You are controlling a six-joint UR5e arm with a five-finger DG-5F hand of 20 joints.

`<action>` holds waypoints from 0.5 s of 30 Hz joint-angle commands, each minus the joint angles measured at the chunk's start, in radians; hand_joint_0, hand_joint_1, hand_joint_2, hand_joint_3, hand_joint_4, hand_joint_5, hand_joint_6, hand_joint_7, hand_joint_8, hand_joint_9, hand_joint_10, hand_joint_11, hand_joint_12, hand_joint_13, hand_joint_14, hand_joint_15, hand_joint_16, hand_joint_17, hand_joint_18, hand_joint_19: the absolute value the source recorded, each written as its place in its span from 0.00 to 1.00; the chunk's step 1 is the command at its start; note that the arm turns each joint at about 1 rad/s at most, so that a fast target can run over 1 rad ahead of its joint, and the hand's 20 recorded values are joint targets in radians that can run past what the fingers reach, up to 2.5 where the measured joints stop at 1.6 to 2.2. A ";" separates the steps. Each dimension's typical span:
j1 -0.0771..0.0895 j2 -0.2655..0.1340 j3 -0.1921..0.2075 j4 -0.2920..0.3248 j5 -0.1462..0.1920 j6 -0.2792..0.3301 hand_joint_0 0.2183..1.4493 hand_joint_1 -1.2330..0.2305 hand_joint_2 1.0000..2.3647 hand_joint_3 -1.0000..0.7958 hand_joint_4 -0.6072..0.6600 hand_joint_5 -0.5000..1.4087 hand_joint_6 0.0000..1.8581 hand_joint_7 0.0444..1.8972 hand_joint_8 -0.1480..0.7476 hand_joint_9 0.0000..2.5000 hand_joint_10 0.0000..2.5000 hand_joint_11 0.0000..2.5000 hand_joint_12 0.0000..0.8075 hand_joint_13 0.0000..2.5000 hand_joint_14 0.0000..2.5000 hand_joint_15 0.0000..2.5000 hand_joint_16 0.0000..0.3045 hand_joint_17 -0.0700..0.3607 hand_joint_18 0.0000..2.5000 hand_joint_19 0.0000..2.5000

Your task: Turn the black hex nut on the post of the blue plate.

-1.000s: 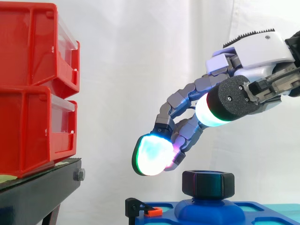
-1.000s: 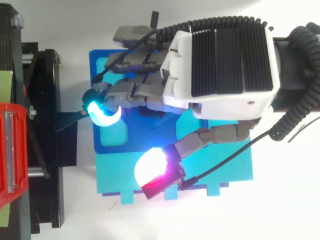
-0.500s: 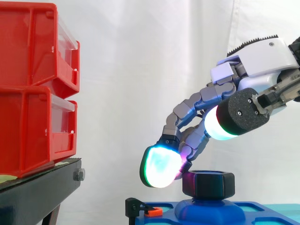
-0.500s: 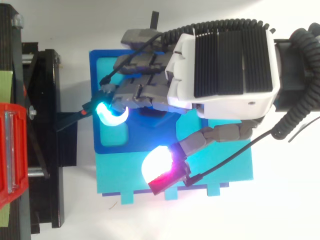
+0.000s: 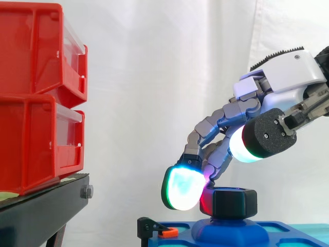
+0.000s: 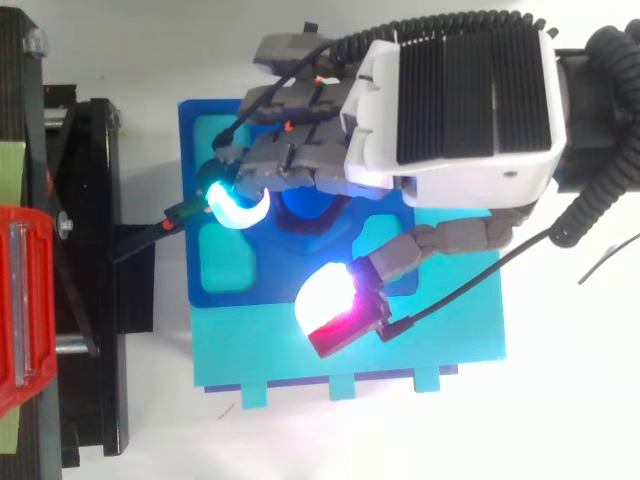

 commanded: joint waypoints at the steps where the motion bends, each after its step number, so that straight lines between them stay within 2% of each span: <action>1: -0.015 0.001 0.000 -0.007 -0.012 -0.027 0.23 0.58 0.00 0.28 0.68 0.17 0.27 0.35 0.52 0.23 0.00 0.00 0.49 0.14 0.00 0.00 0.18 0.44 0.02 0.04; 5: -0.019 0.000 0.000 -0.007 -0.012 -0.032 0.23 0.58 0.00 0.28 0.68 0.17 0.27 0.35 0.52 0.23 0.00 0.00 0.49 0.14 0.00 0.00 0.18 0.44 0.02 0.04; 10: -0.036 0.000 0.000 -0.010 -0.013 -0.046 0.23 0.58 0.00 0.28 0.68 0.17 0.27 0.35 0.52 0.24 0.00 0.00 0.49 0.14 0.00 0.00 0.18 0.44 0.02 0.04; 15: -0.052 0.000 0.000 -0.009 -0.033 -0.052 0.23 0.58 0.00 0.28 0.68 0.17 0.27 0.35 0.52 0.24 0.00 0.00 0.49 0.14 0.00 0.00 0.18 0.44 0.02 0.04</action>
